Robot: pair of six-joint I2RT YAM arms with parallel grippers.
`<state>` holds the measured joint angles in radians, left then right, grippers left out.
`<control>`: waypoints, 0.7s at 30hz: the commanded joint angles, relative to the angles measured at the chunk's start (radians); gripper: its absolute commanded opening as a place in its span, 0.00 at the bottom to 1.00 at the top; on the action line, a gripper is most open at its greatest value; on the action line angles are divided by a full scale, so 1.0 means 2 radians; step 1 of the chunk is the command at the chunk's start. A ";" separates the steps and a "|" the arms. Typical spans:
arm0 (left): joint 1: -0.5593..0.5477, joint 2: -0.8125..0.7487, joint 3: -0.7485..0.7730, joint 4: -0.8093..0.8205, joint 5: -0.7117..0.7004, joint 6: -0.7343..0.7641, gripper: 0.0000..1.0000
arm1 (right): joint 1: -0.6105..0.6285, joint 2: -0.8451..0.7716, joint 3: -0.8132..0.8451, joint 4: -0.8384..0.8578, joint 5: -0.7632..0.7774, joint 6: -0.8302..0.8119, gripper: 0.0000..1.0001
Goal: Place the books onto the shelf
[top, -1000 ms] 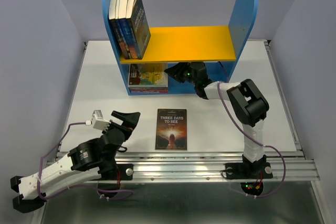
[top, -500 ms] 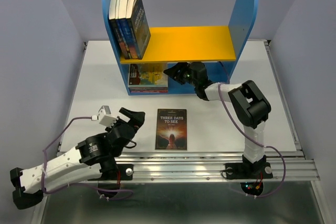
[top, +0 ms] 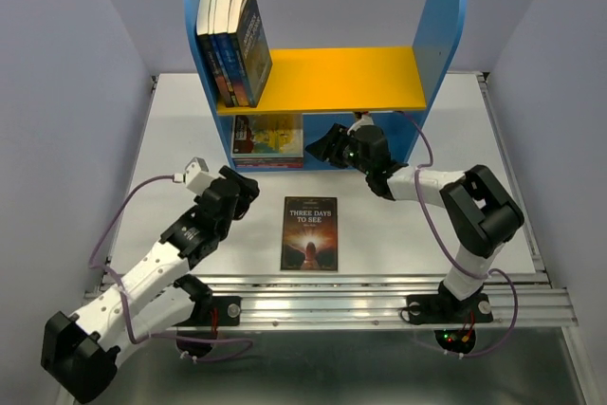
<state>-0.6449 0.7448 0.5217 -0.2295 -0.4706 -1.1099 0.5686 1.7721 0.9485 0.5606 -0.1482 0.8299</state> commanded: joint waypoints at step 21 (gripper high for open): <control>0.102 0.183 0.030 0.226 -0.002 0.095 0.00 | 0.072 0.040 0.046 -0.010 0.093 -0.056 0.14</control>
<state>-0.4553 1.0954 0.5255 0.1436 -0.4137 -0.9424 0.6952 1.8366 0.9901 0.5232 -0.0372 0.7403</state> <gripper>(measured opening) 0.026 0.148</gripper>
